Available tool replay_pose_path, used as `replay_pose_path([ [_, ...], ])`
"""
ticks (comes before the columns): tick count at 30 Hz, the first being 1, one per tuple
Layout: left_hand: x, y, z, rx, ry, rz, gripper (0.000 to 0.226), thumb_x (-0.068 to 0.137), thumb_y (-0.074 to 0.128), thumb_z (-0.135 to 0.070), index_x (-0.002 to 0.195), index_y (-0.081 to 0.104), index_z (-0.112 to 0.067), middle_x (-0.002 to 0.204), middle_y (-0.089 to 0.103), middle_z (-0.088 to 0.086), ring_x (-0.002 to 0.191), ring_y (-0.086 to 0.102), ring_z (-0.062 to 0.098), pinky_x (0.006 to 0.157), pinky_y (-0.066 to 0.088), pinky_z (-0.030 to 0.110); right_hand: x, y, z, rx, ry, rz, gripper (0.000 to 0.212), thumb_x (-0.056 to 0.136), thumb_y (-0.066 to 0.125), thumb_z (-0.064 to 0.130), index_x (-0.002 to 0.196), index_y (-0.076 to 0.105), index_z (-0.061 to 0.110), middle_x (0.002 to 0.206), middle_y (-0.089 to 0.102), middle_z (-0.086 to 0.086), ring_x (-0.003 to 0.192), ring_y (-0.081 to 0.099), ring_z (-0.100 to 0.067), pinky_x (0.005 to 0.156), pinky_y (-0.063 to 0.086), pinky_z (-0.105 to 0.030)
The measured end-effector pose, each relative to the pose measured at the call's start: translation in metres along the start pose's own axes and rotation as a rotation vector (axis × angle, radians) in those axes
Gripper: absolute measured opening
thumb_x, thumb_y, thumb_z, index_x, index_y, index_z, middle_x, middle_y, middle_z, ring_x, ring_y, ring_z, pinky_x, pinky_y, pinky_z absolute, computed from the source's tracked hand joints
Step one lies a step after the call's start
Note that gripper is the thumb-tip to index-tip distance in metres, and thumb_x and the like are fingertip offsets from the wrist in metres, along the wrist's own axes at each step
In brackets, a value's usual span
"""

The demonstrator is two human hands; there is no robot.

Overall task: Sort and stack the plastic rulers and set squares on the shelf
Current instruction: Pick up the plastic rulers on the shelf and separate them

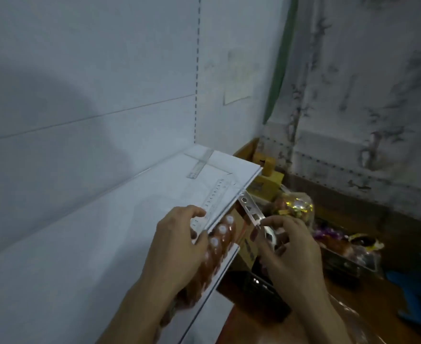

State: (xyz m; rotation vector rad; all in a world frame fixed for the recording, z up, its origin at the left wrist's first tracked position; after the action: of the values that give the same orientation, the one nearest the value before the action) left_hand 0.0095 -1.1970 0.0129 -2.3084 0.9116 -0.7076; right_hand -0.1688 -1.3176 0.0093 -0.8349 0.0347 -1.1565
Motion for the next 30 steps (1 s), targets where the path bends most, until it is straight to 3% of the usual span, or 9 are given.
replay_pose_path([
  [5, 0.027, -0.025, 0.051, 0.066, -0.109, -0.103, 0.032, 0.09, 0.068, -0.022, 0.115, 0.058, -0.04, 0.11, 0.055, -0.022, 0.09, 0.057, -0.005, 0.073, 0.043, 0.004, 0.071, 0.077, 0.017, 0.112, -0.106, 0.144, 0.034, 0.083, 0.076, 0.019, 0.102, 0.06, 0.042, 0.098, 0.054, 0.017, 0.079, 0.056, -0.002, 0.067, 0.044, -0.021],
  [8, 0.045, -0.035, 0.069, 0.104, -0.197, -0.197, 0.032, 0.089, 0.069, -0.02, 0.112, 0.059, -0.04, 0.109, 0.054, -0.024, 0.091, 0.057, -0.008, 0.072, 0.043, 0.002, 0.109, 0.114, 0.017, 0.157, -0.176, 0.234, 0.034, 0.083, 0.077, 0.019, 0.105, 0.061, 0.039, 0.103, 0.054, 0.018, 0.08, 0.058, -0.004, 0.07, 0.048, -0.021],
  [11, 0.07, -0.027, 0.073, 0.144, -0.257, -0.253, 0.032, 0.089, 0.069, -0.019, 0.11, 0.059, -0.04, 0.109, 0.053, -0.023, 0.092, 0.055, -0.009, 0.073, 0.043, 0.003, 0.15, 0.141, 0.009, 0.186, -0.224, 0.324, 0.033, 0.084, 0.076, 0.021, 0.107, 0.061, 0.037, 0.107, 0.052, 0.022, 0.082, 0.057, -0.002, 0.068, 0.042, -0.009],
  [15, 0.124, -0.002, 0.07, 0.21, -0.323, -0.265, 0.03, 0.091, 0.065, -0.022, 0.117, 0.059, -0.036, 0.113, 0.051, -0.017, 0.095, 0.052, -0.001, 0.076, 0.038, 0.006, 0.215, 0.162, -0.002, 0.174, -0.246, 0.411, 0.032, 0.087, 0.074, 0.025, 0.11, 0.057, 0.04, 0.108, 0.051, 0.021, 0.085, 0.055, 0.001, 0.067, 0.04, -0.006],
  [19, 0.192, 0.033, 0.07, 0.241, -0.42, -0.287, 0.034, 0.094, 0.061, -0.018, 0.127, 0.058, -0.026, 0.125, 0.053, -0.007, 0.112, 0.051, 0.01, 0.091, 0.036, 0.016, 0.265, 0.182, -0.017, 0.12, -0.262, 0.522, 0.034, 0.089, 0.071, 0.026, 0.111, 0.05, 0.043, 0.111, 0.052, 0.016, 0.099, 0.053, -0.004, 0.088, 0.048, -0.021],
  [21, 0.214, 0.052, 0.073, 0.21, -0.472, -0.296, 0.037, 0.093, 0.06, -0.016, 0.13, 0.057, -0.022, 0.127, 0.055, -0.003, 0.113, 0.054, 0.014, 0.096, 0.041, 0.022, 0.281, 0.193, -0.028, 0.111, -0.264, 0.591, 0.035, 0.09, 0.07, 0.026, 0.11, 0.048, 0.044, 0.112, 0.051, 0.016, 0.105, 0.053, -0.006, 0.091, 0.045, -0.022],
  [25, 0.227, 0.073, 0.077, 0.204, -0.523, -0.306, 0.036, 0.093, 0.058, -0.014, 0.128, 0.059, -0.021, 0.122, 0.059, -0.002, 0.104, 0.057, 0.013, 0.089, 0.042, 0.017, 0.297, 0.215, -0.043, 0.057, -0.327, 0.695, 0.032, 0.089, 0.07, 0.024, 0.113, 0.055, 0.038, 0.109, 0.048, 0.015, 0.105, 0.053, -0.01, 0.087, 0.04, -0.021],
  [27, 0.225, 0.075, 0.076, 0.201, -0.509, -0.335, 0.034, 0.092, 0.058, -0.013, 0.124, 0.061, -0.023, 0.117, 0.06, -0.006, 0.091, 0.057, 0.004, 0.077, 0.037, 0.005, 0.297, 0.22, -0.049, 0.037, -0.349, 0.712, 0.03, 0.089, 0.07, 0.026, 0.116, 0.059, 0.035, 0.11, 0.052, 0.014, 0.106, 0.053, -0.011, 0.09, 0.043, -0.024],
  [30, 0.22, 0.068, 0.071, 0.165, -0.465, -0.378, 0.031, 0.092, 0.06, -0.012, 0.119, 0.063, -0.025, 0.112, 0.059, -0.011, 0.085, 0.058, -0.007, 0.07, 0.04, 0.001, 0.294, 0.221, -0.052, 0.057, -0.377, 0.71, 0.027, 0.088, 0.071, 0.03, 0.112, 0.061, 0.036, 0.113, 0.057, 0.012, 0.107, 0.053, -0.013, 0.093, 0.045, -0.03],
])
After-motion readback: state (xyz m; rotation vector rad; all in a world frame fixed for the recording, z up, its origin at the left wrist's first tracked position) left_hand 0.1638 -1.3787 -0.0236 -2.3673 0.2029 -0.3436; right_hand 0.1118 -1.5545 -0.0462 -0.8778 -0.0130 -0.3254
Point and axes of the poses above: each hand's wrist, its own x-axis towards the middle knuckle, its own y-axis out of the palm, z = x × y, the point moved 6 cm from there along x, towards the middle knuckle
